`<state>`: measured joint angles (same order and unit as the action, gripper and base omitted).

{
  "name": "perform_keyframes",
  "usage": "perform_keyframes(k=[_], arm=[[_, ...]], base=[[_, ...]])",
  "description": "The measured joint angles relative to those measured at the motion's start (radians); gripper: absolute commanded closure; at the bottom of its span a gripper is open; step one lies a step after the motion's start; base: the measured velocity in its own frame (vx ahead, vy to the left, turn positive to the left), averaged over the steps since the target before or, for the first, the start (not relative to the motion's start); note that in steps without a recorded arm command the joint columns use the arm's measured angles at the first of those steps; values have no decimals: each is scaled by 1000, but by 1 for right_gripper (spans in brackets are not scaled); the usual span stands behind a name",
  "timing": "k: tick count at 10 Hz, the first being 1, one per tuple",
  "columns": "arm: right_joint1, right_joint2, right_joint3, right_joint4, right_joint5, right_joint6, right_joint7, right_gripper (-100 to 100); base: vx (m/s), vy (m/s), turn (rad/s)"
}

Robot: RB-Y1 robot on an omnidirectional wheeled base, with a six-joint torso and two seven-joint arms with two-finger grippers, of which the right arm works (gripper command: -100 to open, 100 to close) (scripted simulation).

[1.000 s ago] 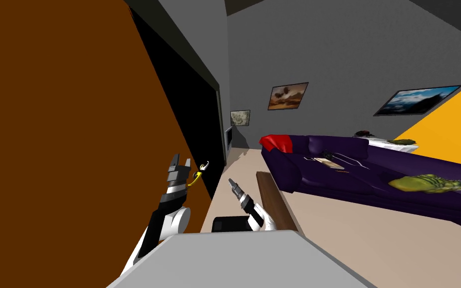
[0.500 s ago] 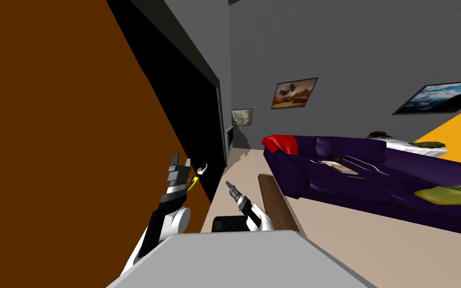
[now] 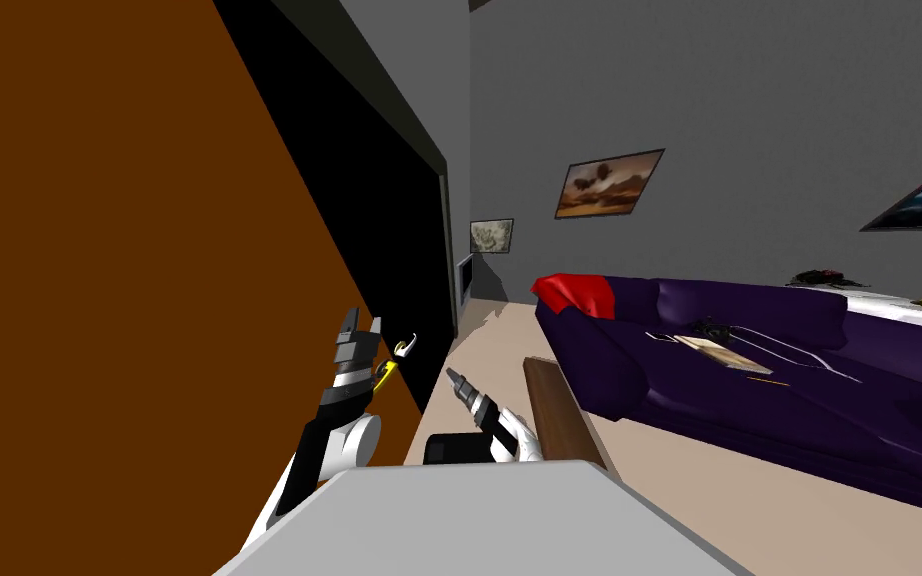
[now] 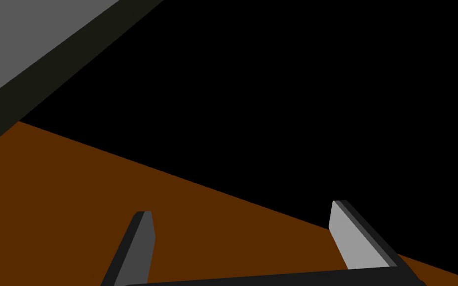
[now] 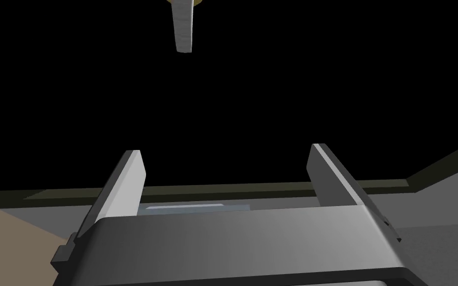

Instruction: Push the door open

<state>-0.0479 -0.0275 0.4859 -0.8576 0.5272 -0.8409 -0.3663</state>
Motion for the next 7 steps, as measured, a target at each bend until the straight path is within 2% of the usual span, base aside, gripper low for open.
perform_keyframes(k=[1, 2, 4, 5, 6, 7], arm=[[-15, 9, 5, 31, 5, -8, -5, -100], [-17, 13, 17, 39, 13, -7, -15, -100], [-24, 17, 35, 57, 26, -6, -37, -100], [-36, 25, 36, 84, 28, -14, -37, -100], [-47, 34, 38, 109, 31, -22, -37, -100], [-44, 35, 48, 107, 37, -19, -46, -100]], base=[[220, -58, 248], [236, -65, 242], [184, -25, 113], [124, -17, 183], [158, -10, 261], [206, -5, 278]])
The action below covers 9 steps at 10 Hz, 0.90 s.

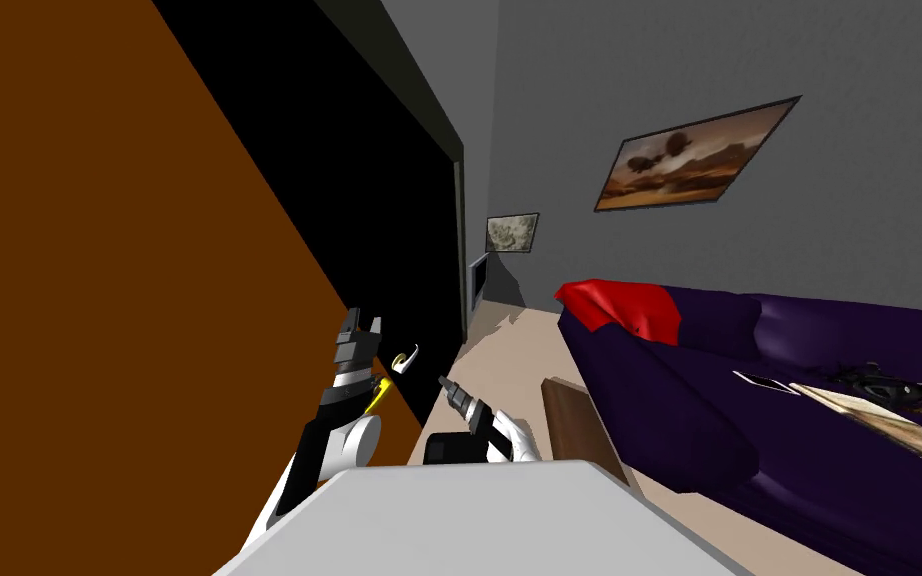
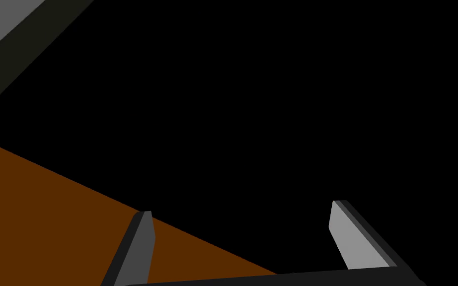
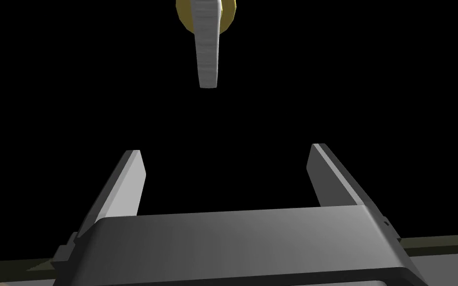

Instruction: Push the door open

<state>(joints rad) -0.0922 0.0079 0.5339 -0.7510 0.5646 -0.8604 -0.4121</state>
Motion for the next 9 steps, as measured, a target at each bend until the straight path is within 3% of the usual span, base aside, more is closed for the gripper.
perform_keyframes(k=[3, 5, 9], arm=[[-14, 18, 13, 41, 10, -8, -10, -100], [-20, 25, 17, 54, 14, -12, -14, -100], [-23, 13, 17, 59, 7, -12, -8, -100]], base=[[167, -6, 247], [98, -8, -11], [183, -36, -58]])
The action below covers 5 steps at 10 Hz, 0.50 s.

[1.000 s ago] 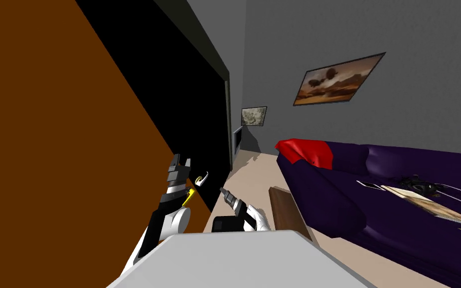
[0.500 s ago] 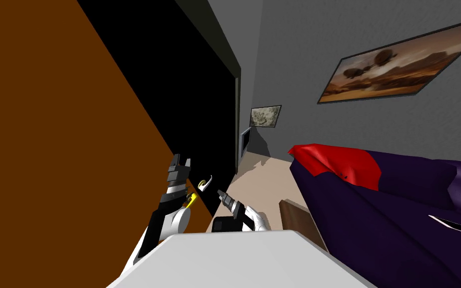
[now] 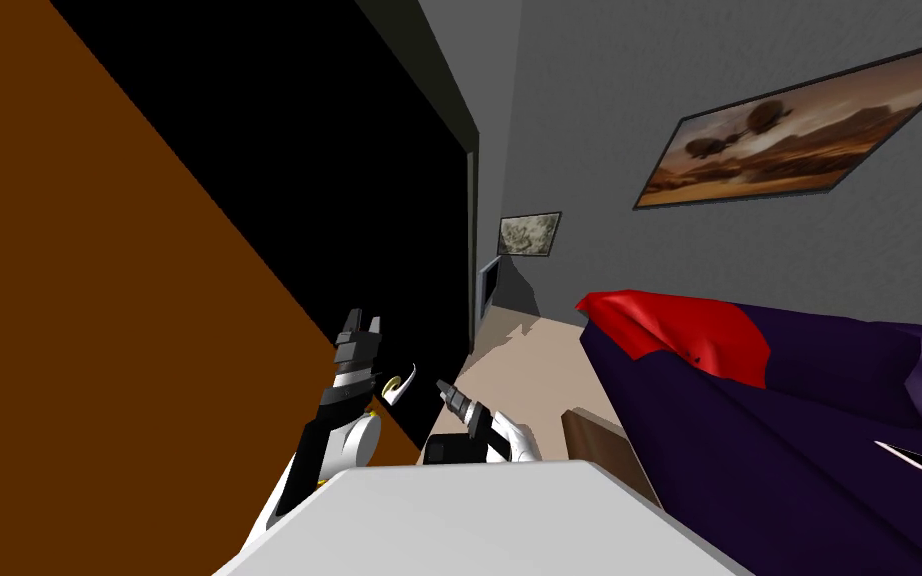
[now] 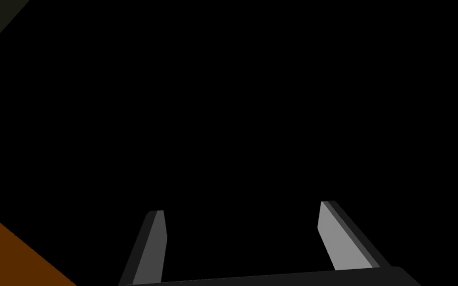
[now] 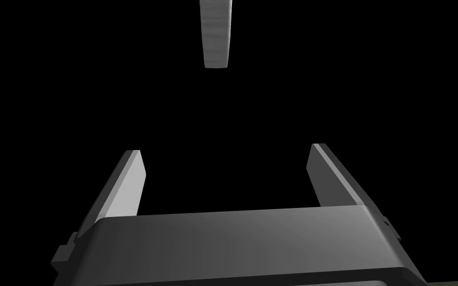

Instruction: Push the door open

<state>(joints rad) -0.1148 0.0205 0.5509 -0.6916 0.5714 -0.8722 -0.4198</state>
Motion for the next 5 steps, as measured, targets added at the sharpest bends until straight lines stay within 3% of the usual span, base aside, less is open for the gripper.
perform_keyframes(k=[5], arm=[[-1, -26, 2, 0, -14, 2, 8, -100]], base=[[198, -42, -55]])
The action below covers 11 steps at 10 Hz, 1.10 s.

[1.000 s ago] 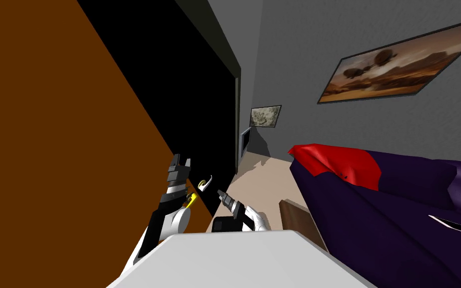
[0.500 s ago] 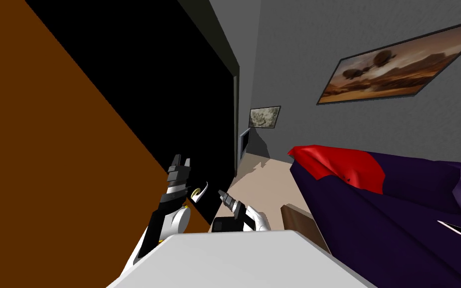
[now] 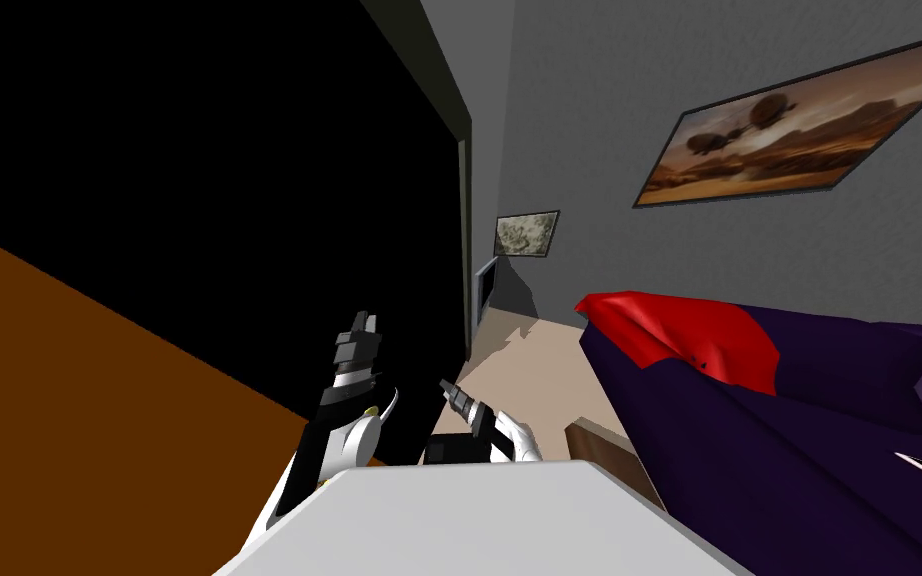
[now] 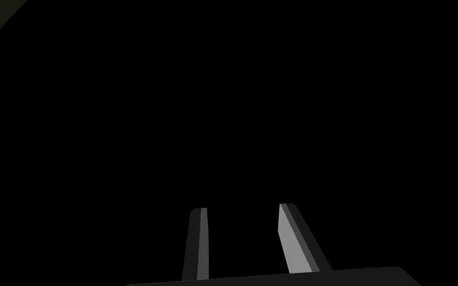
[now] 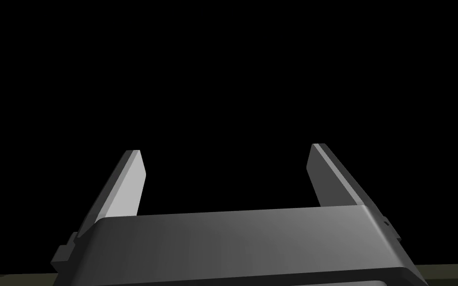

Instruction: Push the door open

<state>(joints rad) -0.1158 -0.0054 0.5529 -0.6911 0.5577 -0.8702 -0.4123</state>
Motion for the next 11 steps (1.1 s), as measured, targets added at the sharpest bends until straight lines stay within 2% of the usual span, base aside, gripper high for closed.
perform_keyframes(k=[1, 3, 8, 11], arm=[[-7, -4, -2, 12, -5, -4, 4, -100], [-1, -22, 2, -2, -12, 2, 5, -100], [-3, -55, 6, -1, -39, 7, 20, -100], [-14, -66, 5, 22, -62, 2, 39, -100]], base=[[209, -16, -67], [203, -10, -33], [204, -38, -33], [189, -30, -15]])
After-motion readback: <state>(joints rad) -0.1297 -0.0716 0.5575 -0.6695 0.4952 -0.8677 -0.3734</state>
